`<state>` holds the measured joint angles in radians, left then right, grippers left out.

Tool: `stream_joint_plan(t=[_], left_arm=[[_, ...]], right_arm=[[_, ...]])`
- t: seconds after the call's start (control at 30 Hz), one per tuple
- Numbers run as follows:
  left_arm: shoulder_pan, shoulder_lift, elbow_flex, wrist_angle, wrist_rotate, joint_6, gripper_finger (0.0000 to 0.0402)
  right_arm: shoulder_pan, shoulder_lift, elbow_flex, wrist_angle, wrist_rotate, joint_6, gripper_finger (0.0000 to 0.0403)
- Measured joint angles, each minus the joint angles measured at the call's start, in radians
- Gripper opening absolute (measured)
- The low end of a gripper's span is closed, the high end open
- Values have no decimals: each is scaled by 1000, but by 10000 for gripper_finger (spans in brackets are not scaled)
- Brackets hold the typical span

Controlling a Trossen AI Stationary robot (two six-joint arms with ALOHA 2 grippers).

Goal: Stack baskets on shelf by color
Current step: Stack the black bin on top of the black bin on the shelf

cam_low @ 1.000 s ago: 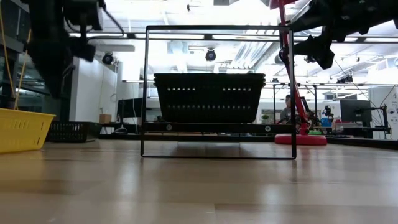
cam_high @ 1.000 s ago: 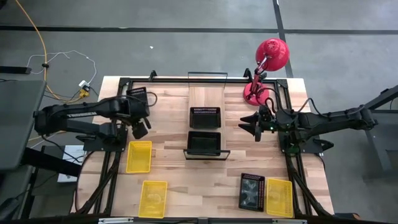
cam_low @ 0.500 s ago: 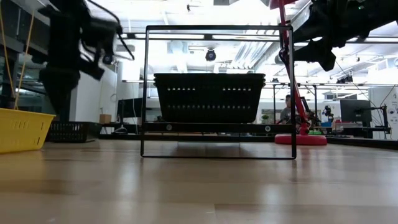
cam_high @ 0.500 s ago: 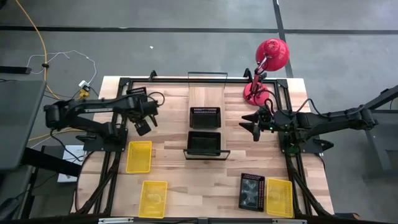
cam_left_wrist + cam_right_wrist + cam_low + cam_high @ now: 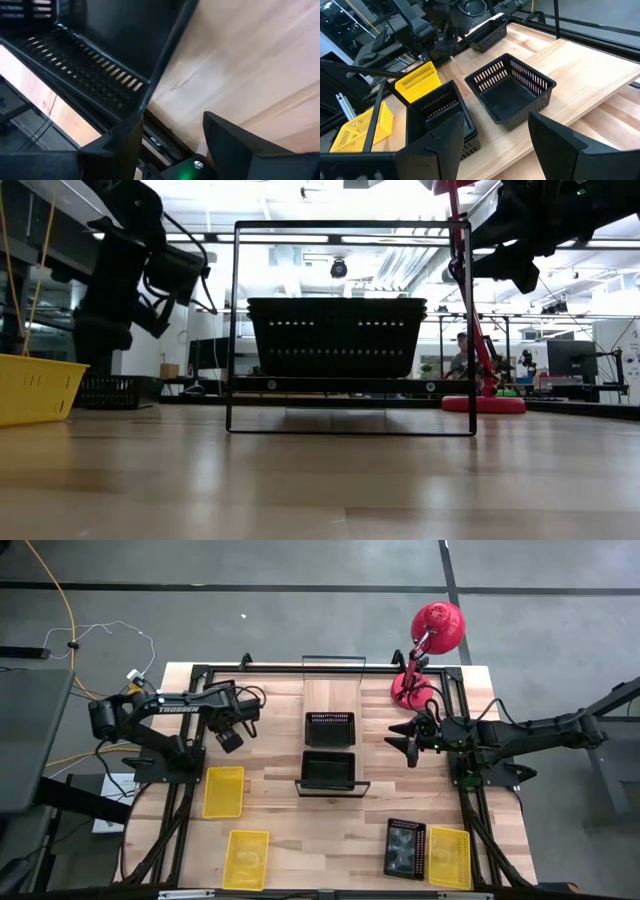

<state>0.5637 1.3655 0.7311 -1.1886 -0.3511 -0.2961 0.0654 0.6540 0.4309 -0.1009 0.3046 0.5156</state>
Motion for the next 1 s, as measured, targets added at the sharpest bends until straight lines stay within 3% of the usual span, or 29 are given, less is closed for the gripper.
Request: stream_joint_plan(t=[0.33,0.47,0.67,0.87,1.0], left_arm=[[55,0,28,58,-19,-12,195],[58,0,47,201,-27,153,195],[74,9,65,145,-56,205,195],[134,22,41,147,22,314,195],[169,45,31,186,-13,404,195]], right_arm=[[0,0,0,0,2,0,206],[0,0,0,0,3,-1,206],[0,0,0,0,2,-7,206],[0,0,0,-3,11,-25,206],[0,0,0,-4,23,-21,206]])
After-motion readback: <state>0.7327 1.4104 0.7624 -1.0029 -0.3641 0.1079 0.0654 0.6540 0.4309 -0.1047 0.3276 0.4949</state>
